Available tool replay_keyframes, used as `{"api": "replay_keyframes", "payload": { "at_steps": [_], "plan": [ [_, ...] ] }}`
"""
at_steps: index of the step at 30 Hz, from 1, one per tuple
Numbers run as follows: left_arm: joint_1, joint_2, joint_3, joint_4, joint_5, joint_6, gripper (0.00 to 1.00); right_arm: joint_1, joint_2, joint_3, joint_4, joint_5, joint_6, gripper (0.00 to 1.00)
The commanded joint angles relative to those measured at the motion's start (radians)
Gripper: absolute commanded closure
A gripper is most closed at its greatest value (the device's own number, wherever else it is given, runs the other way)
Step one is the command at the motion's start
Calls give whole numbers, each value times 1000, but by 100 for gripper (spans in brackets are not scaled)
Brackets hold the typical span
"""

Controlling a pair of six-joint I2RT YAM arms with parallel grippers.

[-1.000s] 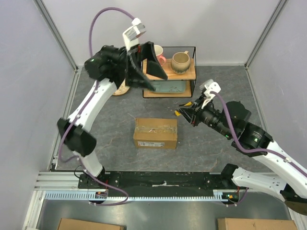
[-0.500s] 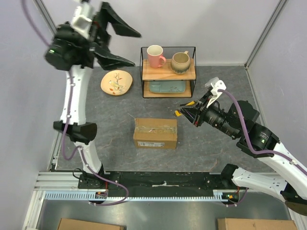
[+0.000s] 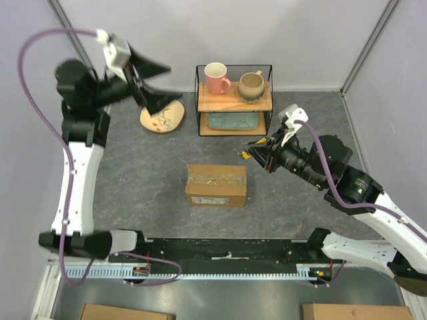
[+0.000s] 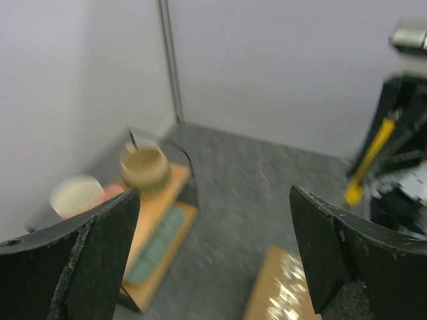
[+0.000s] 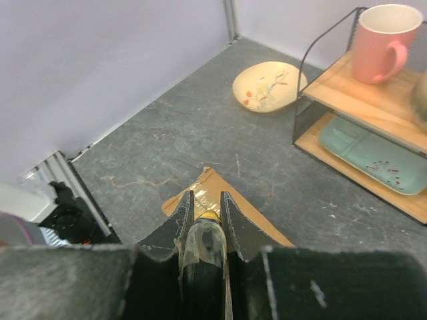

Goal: Unpack the express box
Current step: Pick up the knife from the center of the board, then adjust the express box at the center of the board.

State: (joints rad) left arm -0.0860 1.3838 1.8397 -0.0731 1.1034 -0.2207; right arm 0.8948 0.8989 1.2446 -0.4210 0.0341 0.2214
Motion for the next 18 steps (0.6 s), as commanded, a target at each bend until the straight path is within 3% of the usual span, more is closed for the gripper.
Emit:
{"api": "replay_keyframes", "payload": {
  "at_steps": [1, 2, 5, 6, 9, 13, 18],
  "plan": [
    [-6, -272, -366, -336, -42, 295, 1, 1, 18, 29, -1, 99, -54, 100],
    [-20, -310, -485, -382, -62, 372, 0, 3, 18, 20, 2, 111, -60, 100],
    [-73, -382, -626, -559, -175, 490, 15, 3, 46, -3, 17, 173, -85, 100],
    [-83, -390, -654, -583, -254, 500, 28, 3, 58, -8, 22, 202, -89, 100],
    [-106, -416, -738, -645, -367, 550, 51, 3, 80, -36, 53, 274, -116, 100],
    [-109, -503, -832, -700, -332, 633, 55, 1, 130, -71, 85, 349, -166, 100],
    [-177, -554, -922, -775, -350, 728, 68, 1, 221, -120, 128, 423, -209, 100]
  ]
}}
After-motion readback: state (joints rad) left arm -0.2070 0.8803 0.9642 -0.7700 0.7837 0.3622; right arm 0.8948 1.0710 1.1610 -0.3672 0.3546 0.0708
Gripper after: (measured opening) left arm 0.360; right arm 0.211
